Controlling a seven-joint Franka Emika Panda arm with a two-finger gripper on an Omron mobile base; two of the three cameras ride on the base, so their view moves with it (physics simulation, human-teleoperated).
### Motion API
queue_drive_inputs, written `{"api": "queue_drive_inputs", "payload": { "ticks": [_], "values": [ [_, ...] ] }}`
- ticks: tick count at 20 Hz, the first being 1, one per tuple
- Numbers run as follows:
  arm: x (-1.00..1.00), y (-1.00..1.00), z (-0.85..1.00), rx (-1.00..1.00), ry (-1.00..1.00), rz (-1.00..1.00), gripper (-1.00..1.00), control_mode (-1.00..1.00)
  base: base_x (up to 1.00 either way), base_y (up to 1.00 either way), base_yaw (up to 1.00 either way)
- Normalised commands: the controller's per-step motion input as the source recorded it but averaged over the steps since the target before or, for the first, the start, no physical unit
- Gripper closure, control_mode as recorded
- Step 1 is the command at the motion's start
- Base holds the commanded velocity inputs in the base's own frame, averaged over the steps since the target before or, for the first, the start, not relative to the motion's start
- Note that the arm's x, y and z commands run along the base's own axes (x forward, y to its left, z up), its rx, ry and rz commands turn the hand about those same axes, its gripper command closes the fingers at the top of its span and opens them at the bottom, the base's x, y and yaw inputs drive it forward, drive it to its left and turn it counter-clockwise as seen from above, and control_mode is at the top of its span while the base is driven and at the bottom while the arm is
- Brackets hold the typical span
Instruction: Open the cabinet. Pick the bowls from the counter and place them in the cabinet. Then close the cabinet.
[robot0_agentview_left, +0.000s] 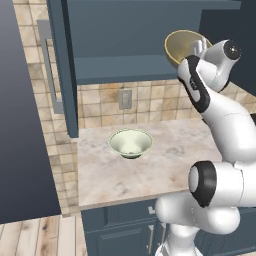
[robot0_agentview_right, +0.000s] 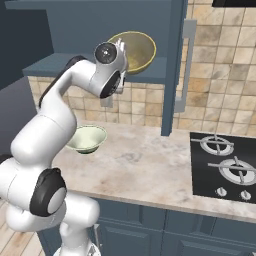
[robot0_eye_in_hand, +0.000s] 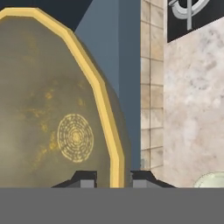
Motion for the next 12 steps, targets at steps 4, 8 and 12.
{"api": "queue_drive_inputs", "payload": {
  "ticks": [4,8,12],
  "values": [
    [0.25,0.0,0.0,-0.04,0.24,-0.03,1.0,-1.0,0.0,0.0,0.0],
    [0.36,0.01,0.0,-0.06,0.1,-0.01,1.0,-1.0,0.0,0.0,0.0],
    [0.11,0.0,0.07,-0.05,-0.01,0.0,1.0,-1.0,0.0,0.0,0.0]
  ]
}}
